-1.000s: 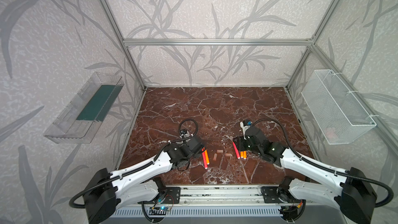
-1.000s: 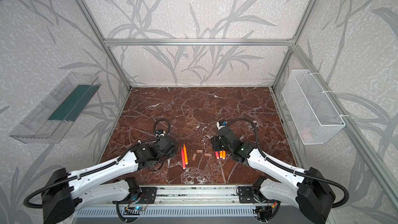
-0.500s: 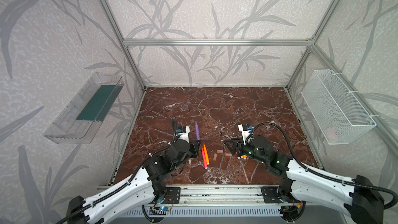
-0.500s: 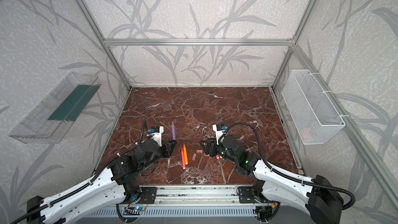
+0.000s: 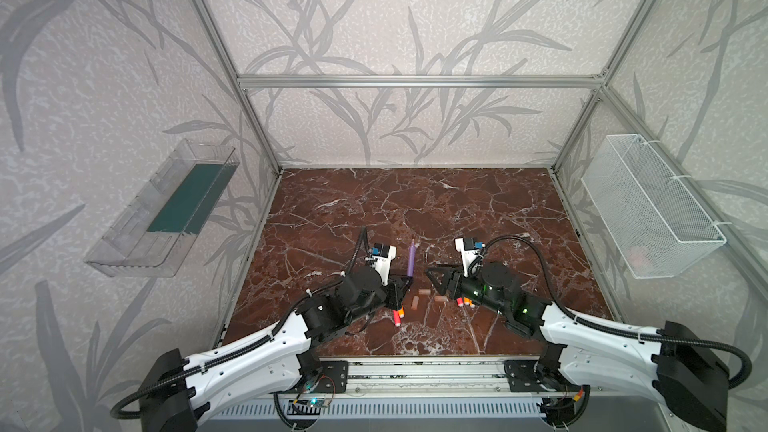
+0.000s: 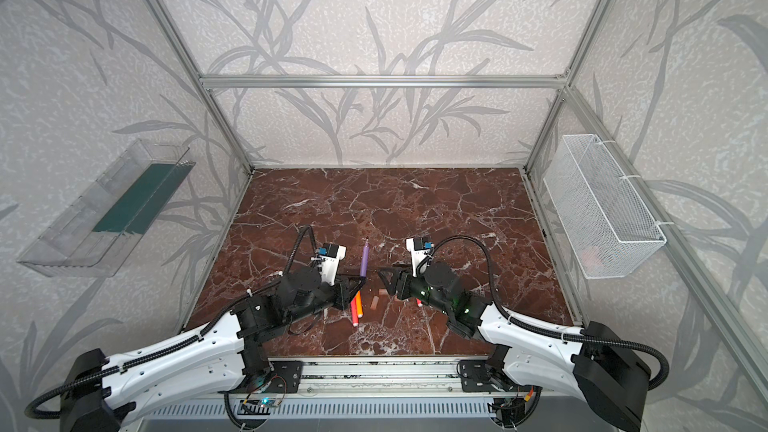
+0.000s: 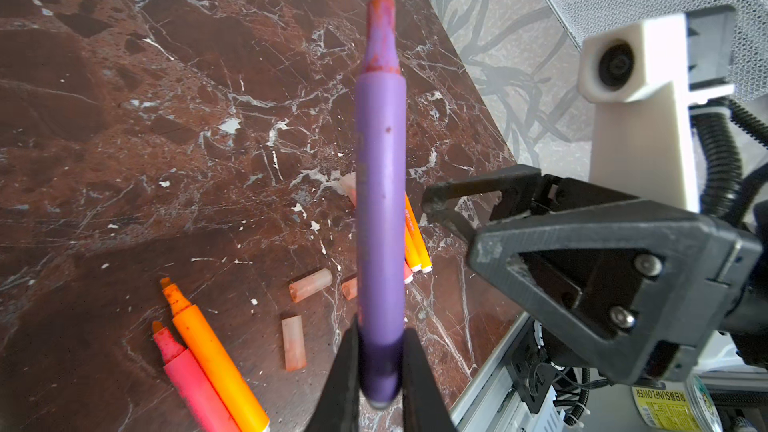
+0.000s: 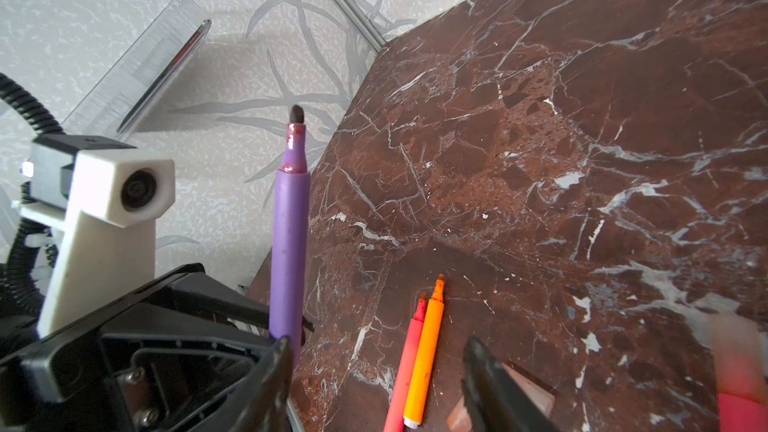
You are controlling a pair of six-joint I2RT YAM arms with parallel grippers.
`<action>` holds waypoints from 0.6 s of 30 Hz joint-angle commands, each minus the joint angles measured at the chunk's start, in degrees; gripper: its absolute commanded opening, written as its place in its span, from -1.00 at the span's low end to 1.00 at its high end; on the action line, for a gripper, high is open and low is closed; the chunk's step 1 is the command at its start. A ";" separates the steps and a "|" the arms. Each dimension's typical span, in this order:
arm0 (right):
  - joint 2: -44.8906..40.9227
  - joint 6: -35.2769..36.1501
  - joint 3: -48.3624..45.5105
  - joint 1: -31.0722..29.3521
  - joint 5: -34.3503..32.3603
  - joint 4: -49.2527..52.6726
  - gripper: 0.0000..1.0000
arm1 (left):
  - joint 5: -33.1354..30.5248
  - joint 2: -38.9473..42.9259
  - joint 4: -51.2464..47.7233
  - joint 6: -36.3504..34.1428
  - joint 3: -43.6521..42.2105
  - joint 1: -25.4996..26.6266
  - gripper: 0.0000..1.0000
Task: Insert the pens into the pen caps
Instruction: 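Lift the purple marker upright with the left gripper while the right gripper approaches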
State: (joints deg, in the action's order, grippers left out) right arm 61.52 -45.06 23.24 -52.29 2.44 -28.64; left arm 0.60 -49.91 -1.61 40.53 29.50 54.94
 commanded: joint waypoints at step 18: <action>3.72 -1.09 3.65 -0.70 -0.19 -6.50 0.17 | 0.27 -0.94 4.06 -2.21 -1.02 2.19 -1.00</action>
State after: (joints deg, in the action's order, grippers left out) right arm 66.52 -46.72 25.52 -52.62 3.40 -33.80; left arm 1.58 -51.81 0.97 39.13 29.36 56.95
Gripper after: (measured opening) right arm 0.586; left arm 0.148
